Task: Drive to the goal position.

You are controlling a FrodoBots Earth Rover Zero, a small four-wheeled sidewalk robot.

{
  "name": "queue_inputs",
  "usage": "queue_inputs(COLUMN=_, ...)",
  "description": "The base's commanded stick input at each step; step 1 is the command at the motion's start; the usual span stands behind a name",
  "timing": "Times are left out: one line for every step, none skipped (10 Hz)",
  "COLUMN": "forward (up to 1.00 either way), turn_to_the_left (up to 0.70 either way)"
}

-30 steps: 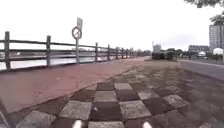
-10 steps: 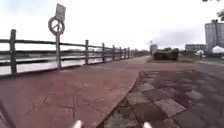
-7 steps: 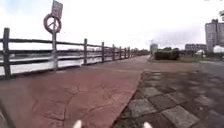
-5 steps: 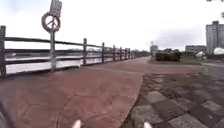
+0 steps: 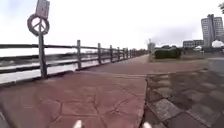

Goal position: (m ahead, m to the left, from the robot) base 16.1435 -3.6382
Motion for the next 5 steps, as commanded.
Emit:
queue_inputs(forward=0.85, turn_to_the_left=-0.07)
queue_inputs(forward=0.85, turn_to_the_left=-0.33)
queue_inputs(forward=0.85, turn_to_the_left=-0.33)
queue_inputs(forward=0.85, turn_to_the_left=-0.26)
queue_inputs(forward=0.85, turn_to_the_left=-0.13)
